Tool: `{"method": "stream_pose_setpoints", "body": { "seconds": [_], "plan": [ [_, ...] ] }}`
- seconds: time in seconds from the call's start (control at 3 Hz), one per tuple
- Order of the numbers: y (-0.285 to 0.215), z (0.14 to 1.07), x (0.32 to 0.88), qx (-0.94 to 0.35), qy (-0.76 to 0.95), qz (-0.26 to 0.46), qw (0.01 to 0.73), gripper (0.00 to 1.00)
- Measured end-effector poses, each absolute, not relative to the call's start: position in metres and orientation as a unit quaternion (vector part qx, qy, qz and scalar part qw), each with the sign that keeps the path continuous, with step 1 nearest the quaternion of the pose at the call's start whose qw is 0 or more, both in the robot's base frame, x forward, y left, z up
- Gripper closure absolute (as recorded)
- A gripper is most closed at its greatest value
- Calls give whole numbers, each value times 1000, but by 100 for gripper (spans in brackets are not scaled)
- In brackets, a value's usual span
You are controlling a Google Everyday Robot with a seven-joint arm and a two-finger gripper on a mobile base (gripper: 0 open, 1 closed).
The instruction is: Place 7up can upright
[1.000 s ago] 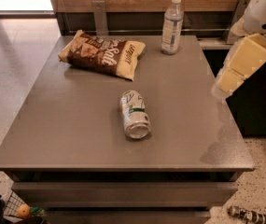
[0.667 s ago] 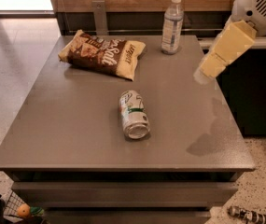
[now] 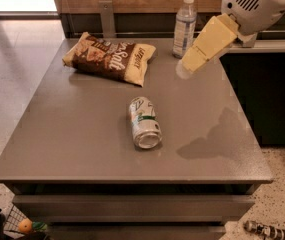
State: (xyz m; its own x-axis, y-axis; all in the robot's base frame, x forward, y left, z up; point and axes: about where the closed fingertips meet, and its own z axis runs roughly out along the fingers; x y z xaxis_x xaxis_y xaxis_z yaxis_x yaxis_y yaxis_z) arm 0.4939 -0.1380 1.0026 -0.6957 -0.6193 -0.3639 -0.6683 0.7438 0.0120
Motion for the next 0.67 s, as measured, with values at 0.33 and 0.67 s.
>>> {"method": "stream_pose_setpoints", "body": {
  "seconds": [0.33, 0.67],
  "plan": [
    [-137, 1004, 495, -300, 935, 76, 172, 0],
    [-137, 1005, 495, -299, 935, 76, 174, 0]
  ]
}}
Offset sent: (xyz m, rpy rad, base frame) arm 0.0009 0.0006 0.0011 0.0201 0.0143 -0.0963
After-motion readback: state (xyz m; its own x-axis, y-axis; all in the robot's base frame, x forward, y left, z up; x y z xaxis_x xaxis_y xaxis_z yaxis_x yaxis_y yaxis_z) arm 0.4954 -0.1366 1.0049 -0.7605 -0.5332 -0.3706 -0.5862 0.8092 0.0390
